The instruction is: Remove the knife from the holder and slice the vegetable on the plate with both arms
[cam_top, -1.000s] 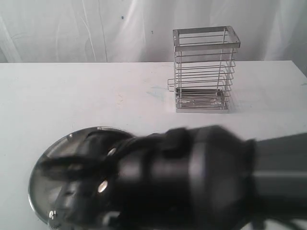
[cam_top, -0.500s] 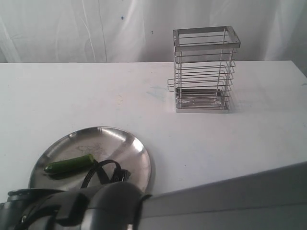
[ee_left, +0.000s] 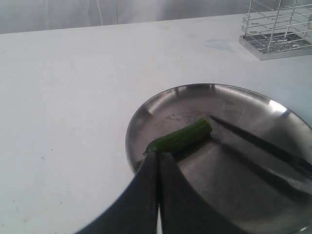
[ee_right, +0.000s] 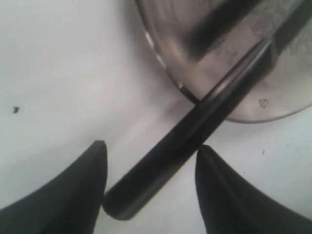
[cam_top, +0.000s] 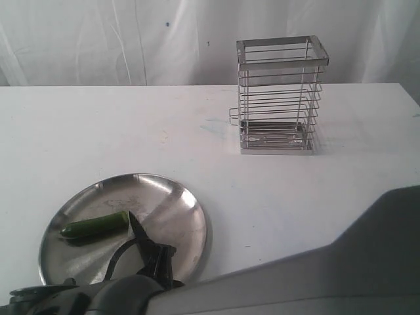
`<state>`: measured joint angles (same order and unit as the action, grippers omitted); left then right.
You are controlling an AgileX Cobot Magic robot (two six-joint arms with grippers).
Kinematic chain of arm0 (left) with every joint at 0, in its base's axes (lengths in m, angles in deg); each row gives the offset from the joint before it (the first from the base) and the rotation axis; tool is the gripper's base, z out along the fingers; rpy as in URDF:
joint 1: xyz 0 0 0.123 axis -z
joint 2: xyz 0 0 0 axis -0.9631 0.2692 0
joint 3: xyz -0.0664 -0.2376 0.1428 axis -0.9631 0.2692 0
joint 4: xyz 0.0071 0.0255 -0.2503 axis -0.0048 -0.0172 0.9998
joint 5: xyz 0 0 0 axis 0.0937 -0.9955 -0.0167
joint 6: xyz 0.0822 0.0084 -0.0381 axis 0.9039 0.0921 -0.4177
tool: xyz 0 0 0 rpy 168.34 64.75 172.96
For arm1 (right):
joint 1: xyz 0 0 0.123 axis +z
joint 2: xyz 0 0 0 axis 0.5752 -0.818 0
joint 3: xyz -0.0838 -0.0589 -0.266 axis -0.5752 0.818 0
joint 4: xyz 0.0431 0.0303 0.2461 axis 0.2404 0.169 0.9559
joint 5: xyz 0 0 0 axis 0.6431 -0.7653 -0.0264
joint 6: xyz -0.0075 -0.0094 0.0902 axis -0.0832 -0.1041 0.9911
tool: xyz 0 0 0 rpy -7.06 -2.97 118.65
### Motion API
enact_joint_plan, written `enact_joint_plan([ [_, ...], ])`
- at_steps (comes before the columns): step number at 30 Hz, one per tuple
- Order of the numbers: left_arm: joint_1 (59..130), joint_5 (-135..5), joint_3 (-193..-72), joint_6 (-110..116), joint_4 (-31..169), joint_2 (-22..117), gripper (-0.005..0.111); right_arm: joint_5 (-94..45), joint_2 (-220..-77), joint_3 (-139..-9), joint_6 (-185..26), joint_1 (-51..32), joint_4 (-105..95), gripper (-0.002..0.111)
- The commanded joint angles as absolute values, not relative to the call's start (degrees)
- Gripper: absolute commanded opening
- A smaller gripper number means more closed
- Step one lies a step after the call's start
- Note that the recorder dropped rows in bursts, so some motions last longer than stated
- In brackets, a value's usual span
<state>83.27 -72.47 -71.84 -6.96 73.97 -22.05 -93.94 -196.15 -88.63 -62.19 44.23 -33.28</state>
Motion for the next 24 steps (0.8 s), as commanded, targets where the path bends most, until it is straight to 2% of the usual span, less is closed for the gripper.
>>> enact_joint_plan([
  [1, 83.64, -72.48, -71.69, -7.04, 74.46, -22.28, 0.0, -93.63, -196.3, -88.96, -61.83, 43.57, -34.0, 0.05],
  [11, 83.64, -72.48, -71.69, -7.04, 74.46, -22.28, 0.0, -94.49, -196.3, -88.96, -61.38, 43.09, -35.37, 0.041],
  [19, 83.64, -72.48, -71.69, -7.04, 74.46, -22.28, 0.0, -94.49, -196.3, -88.96, -61.38, 43.09, -36.93, 0.025],
  [24, 83.64, -72.48, -71.69, -7.04, 74.46, -22.28, 0.0, -94.49, -196.17, -88.96, -61.38, 43.09, -36.93, 0.02],
])
